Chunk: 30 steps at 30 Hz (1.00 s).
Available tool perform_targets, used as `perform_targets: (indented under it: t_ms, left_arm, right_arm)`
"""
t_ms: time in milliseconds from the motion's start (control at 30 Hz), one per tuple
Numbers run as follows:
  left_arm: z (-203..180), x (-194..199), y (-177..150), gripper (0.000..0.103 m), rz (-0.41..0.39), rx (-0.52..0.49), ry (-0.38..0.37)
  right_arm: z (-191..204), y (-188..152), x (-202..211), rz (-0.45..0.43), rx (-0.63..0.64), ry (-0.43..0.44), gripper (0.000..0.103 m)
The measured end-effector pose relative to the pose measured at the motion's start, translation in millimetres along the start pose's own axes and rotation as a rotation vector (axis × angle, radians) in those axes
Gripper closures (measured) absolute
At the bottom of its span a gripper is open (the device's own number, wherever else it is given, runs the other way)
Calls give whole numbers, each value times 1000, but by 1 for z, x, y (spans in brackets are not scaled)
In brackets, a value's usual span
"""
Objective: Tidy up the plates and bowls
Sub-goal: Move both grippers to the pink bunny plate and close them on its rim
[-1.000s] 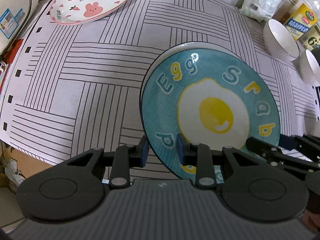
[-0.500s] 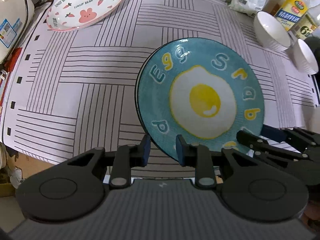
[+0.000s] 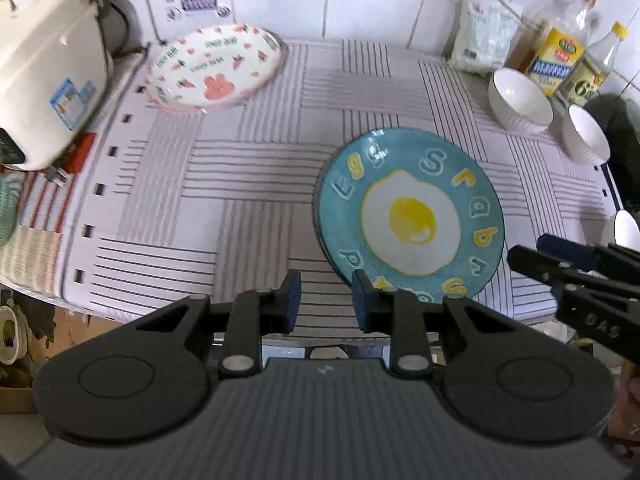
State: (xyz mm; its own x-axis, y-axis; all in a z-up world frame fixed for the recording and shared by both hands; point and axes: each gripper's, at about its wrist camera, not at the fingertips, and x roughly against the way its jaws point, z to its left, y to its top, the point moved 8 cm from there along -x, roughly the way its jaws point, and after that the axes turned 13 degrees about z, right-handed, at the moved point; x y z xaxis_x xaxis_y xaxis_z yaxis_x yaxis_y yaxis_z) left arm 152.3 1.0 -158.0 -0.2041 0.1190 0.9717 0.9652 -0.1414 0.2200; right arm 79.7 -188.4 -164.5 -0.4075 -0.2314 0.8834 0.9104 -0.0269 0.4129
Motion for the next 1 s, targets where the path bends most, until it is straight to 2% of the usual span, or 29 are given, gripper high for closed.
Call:
perform_targets:
  t_ms: [167,333,567,733,833,933,1000]
  left_arm:
    - [20,26,3,76,-43,30,0]
    - [46,48,15,75,-91,80,5]
    - [88,61,47,74,-163,159,19]
    - [114,61,76,72,-194,198,24]
    - [124,56,93,69,-216,211,29]
    - [132,45,111,58,-219,226,14]
    - [139,32,120,45,-219,251,15]
  right_arm:
    - [32,18,28,-83,71,75,58]
    - [71,40,42,-146,196,114,57]
    - [114,84,27,-195,302,192,56]
    - [135,122,5,-192,352,202,55]
    - [143,143,-5,-190,382,215,53]
    - [147,164,-21,-189,410,225,44]
    - [148,177,-37,-185,422,223,43]
